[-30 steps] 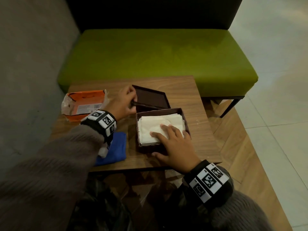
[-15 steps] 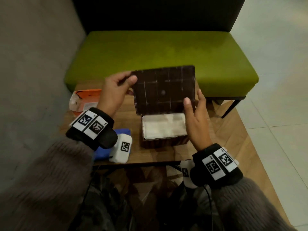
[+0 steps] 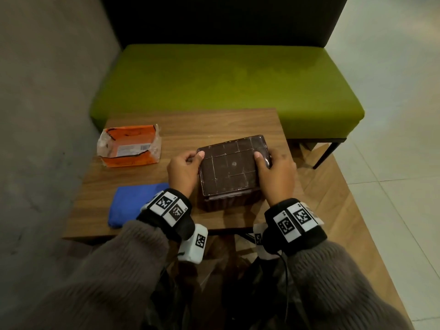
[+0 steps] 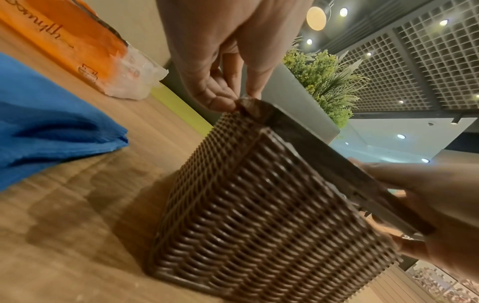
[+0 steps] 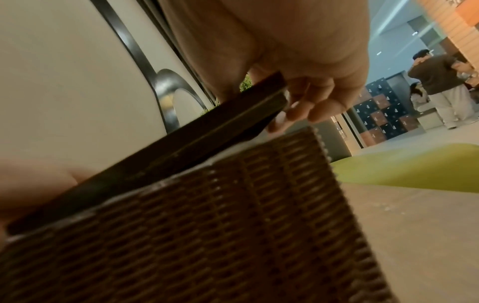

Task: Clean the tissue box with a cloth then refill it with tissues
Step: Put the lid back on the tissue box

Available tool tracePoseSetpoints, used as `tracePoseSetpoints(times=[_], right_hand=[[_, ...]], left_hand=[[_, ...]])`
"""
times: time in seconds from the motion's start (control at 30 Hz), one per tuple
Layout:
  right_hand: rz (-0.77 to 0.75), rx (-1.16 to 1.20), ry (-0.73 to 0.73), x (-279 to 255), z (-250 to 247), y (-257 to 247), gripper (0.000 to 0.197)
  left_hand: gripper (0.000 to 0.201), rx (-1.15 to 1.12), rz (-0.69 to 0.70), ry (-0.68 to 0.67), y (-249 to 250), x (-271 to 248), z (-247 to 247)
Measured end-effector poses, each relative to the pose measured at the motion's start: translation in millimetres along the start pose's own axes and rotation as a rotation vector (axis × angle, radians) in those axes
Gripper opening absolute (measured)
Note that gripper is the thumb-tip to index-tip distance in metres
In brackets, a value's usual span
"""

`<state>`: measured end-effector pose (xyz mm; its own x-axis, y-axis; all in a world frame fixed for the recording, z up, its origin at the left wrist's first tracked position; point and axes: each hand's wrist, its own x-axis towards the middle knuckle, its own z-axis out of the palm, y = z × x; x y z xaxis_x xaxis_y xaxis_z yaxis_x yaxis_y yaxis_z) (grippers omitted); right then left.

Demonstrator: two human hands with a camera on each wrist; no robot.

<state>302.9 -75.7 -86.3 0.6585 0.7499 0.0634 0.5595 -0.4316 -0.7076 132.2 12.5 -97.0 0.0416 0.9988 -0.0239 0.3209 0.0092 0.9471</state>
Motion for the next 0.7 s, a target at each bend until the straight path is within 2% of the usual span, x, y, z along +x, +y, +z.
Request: tracePoseSetpoints(times=[0.13, 0.3, 0.53, 0.6, 0.7], right_hand=[[0.047, 0.064, -0.085, 5, 15, 17, 0.063], [0.048, 0.156, -0.133, 1, 14, 24, 0.045], [0.022, 0.103, -0.232, -3, -2, 11, 0.051], [-0.047, 0.053, -0.2, -2, -2, 7, 0.054], [-0.257, -0.154, -0.177, -5, 3, -2, 0.06]], left_hand=[[0.013, 0.065, 0.018, 0.022, -1, -2, 3], [0.02, 0.198, 0.066, 0.028, -5, -8, 6], [0.042, 0.327, 0.085, -0.067, 8, -22, 14], [0.052, 0.421, 0.158, -0.1, 11, -26, 15], [0.063, 0.626, 0.308, -0.166, 11, -33, 20]])
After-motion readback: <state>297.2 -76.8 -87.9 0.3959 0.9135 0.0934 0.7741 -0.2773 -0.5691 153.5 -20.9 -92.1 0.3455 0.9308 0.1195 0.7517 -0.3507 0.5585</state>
